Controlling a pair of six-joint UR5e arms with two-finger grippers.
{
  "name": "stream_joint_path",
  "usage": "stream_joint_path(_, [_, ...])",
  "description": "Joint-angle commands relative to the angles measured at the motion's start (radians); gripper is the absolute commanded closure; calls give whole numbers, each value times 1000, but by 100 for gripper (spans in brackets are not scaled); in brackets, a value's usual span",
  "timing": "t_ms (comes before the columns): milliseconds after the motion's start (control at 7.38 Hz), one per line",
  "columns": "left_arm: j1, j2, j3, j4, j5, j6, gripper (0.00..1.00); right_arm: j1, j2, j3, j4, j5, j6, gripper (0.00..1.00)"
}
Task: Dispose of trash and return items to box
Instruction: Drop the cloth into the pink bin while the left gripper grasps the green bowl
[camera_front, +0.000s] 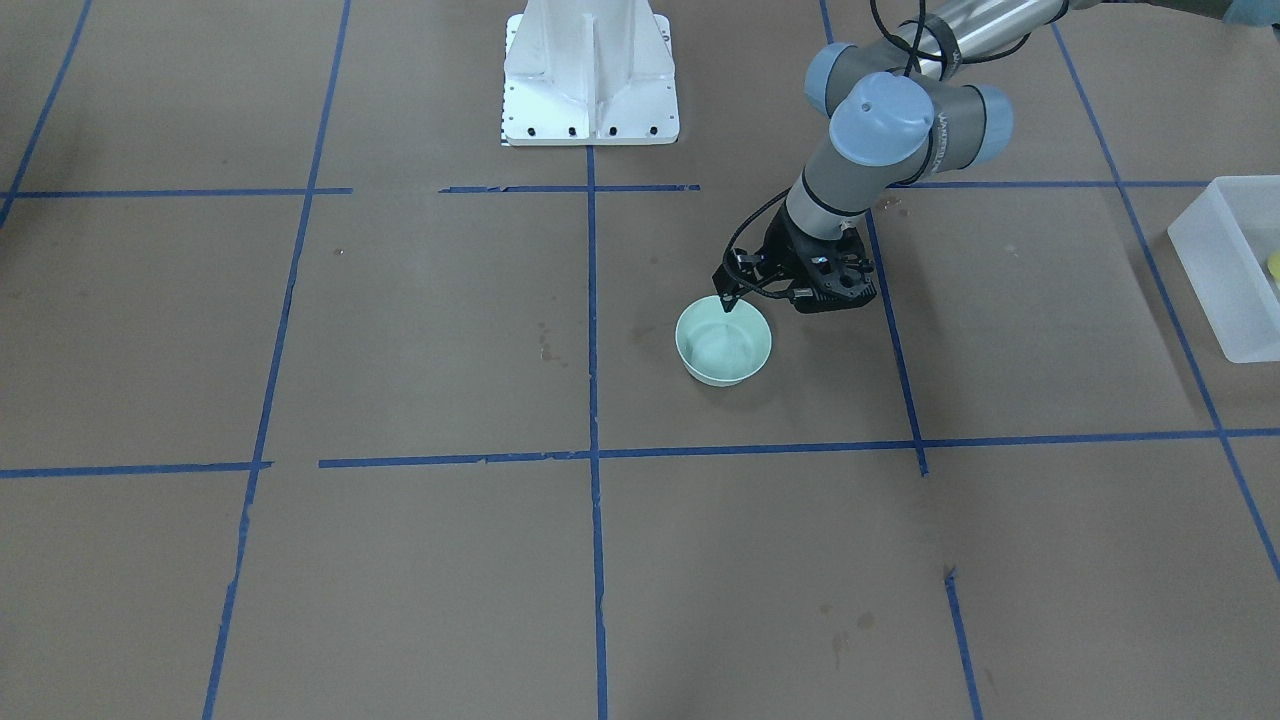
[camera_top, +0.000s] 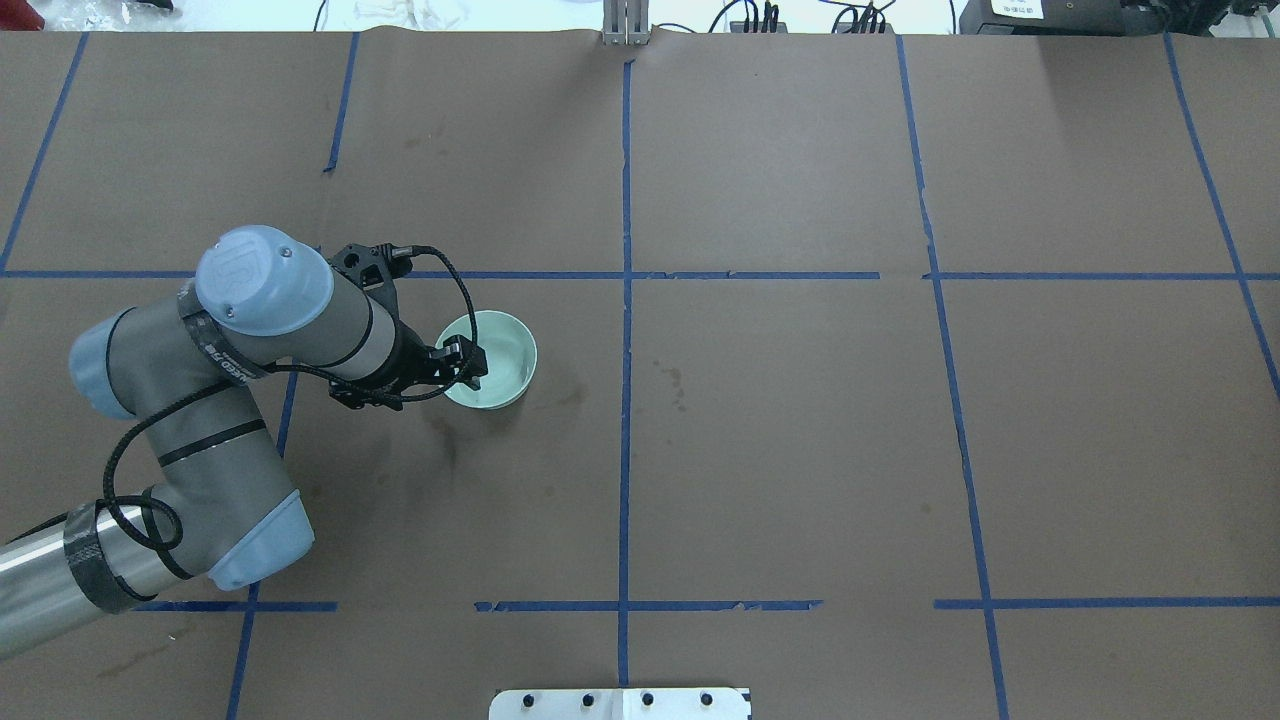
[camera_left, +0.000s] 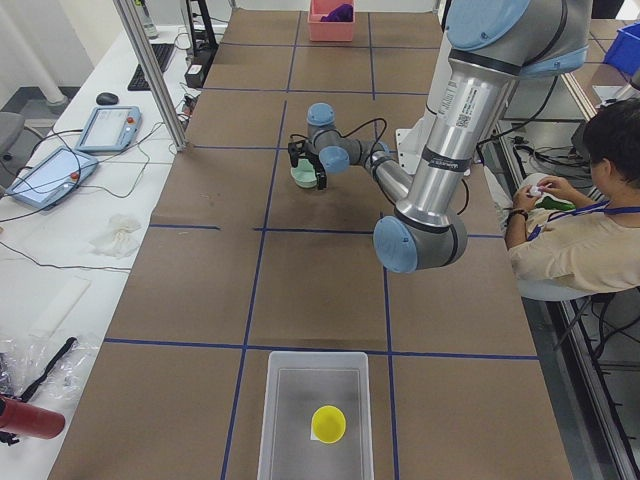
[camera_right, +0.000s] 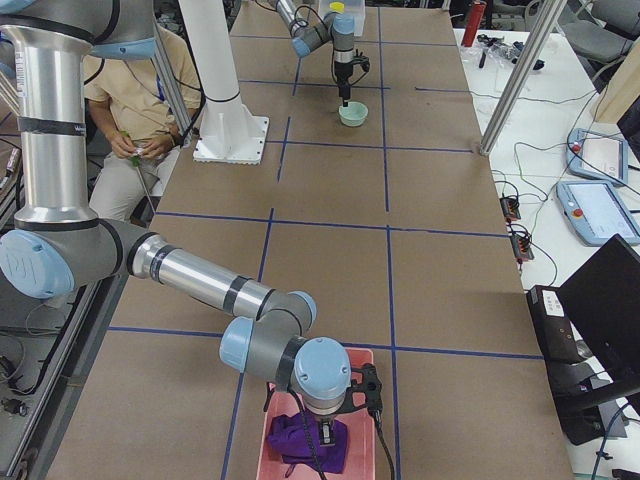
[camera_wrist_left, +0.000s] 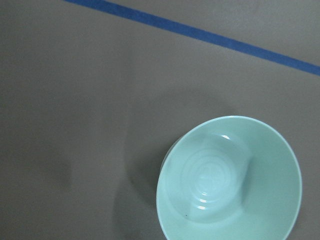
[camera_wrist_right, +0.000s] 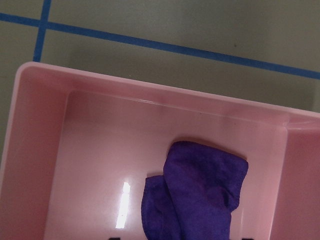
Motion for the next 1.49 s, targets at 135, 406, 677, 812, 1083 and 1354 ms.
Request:
stream_joint_path(135, [26,-48,38,81,86,7,15,-6,-2,1,25,21,-2,0])
stream_joint_path(406, [26,-46,40,81,86,7,53,-6,-11,1,30,22,-4,0])
stream_joint_path(677, [26,-46,38,81,86,7,100,-6,-15,1,30,22,-5,0])
stream_joint_path(812, [26,-48,34,81,86,8,100,-6,-15,1,32,22,-5,0])
stream_joint_path(1083, [12,-39,-15,84,86,19,100,-6,-15,29,32,47,1,0])
stream_joint_path(1354, [-107,-28,-156,233,86,191,100,-15,-15,90,30,107,63,0])
